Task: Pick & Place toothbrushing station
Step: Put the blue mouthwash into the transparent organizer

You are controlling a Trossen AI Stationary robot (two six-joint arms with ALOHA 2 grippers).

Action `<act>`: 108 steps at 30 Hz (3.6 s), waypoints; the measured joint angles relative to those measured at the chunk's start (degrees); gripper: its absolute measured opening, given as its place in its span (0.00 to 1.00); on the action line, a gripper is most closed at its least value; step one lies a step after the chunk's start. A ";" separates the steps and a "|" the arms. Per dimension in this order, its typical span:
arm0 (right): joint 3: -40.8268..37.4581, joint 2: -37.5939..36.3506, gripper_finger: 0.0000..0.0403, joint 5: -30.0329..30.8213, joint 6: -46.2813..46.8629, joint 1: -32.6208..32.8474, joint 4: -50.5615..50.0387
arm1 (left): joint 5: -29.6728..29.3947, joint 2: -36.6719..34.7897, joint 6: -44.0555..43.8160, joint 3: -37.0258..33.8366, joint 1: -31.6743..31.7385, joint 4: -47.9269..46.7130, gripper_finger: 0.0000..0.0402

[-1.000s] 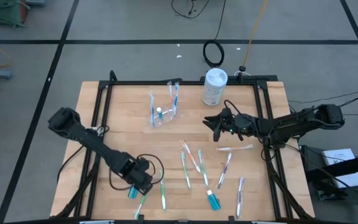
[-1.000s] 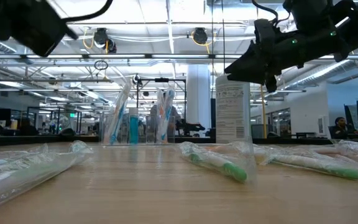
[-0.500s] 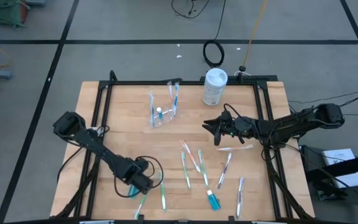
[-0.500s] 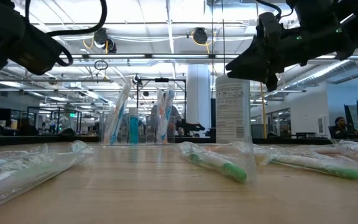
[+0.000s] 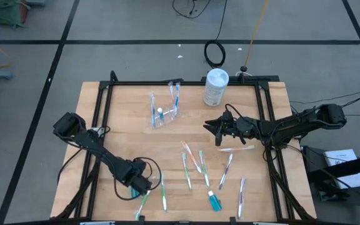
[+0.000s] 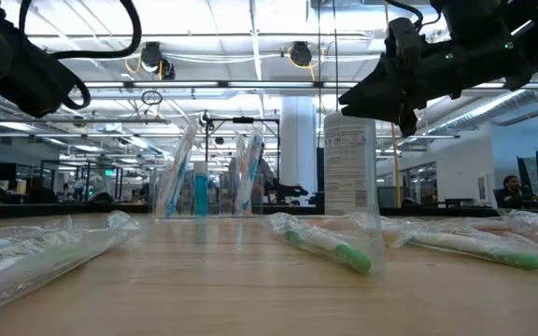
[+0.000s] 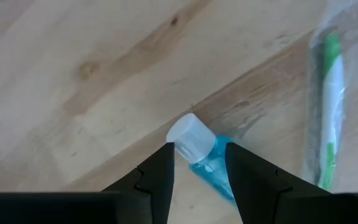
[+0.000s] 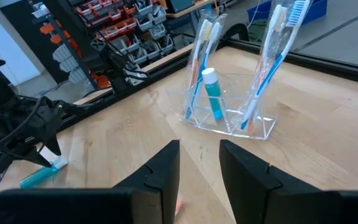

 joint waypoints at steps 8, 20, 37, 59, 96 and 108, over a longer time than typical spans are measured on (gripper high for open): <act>0.00 0.00 0.26 0.00 0.02 -0.02 0.00 | -0.09 -0.04 -2.58 -0.25 -0.63 0.03 0.37; 0.00 0.00 0.26 0.00 0.02 -0.02 0.05 | -4.00 0.26 -4.05 -3.23 -0.58 4.75 0.37; 0.00 0.00 0.26 0.00 0.17 -0.02 0.07 | -6.11 0.04 5.55 -3.02 -0.52 6.82 0.36; 0.00 0.00 0.26 0.00 0.19 -0.02 0.07 | -11.43 0.34 12.98 -2.79 3.34 11.33 0.18; 0.00 -0.02 0.26 -0.07 0.39 0.22 0.04 | -6.06 0.59 44.19 -2.93 22.43 3.21 0.22; 0.00 -0.01 0.26 -0.04 -0.55 0.22 0.04 | -6.95 0.57 48.06 -2.93 23.77 1.65 0.22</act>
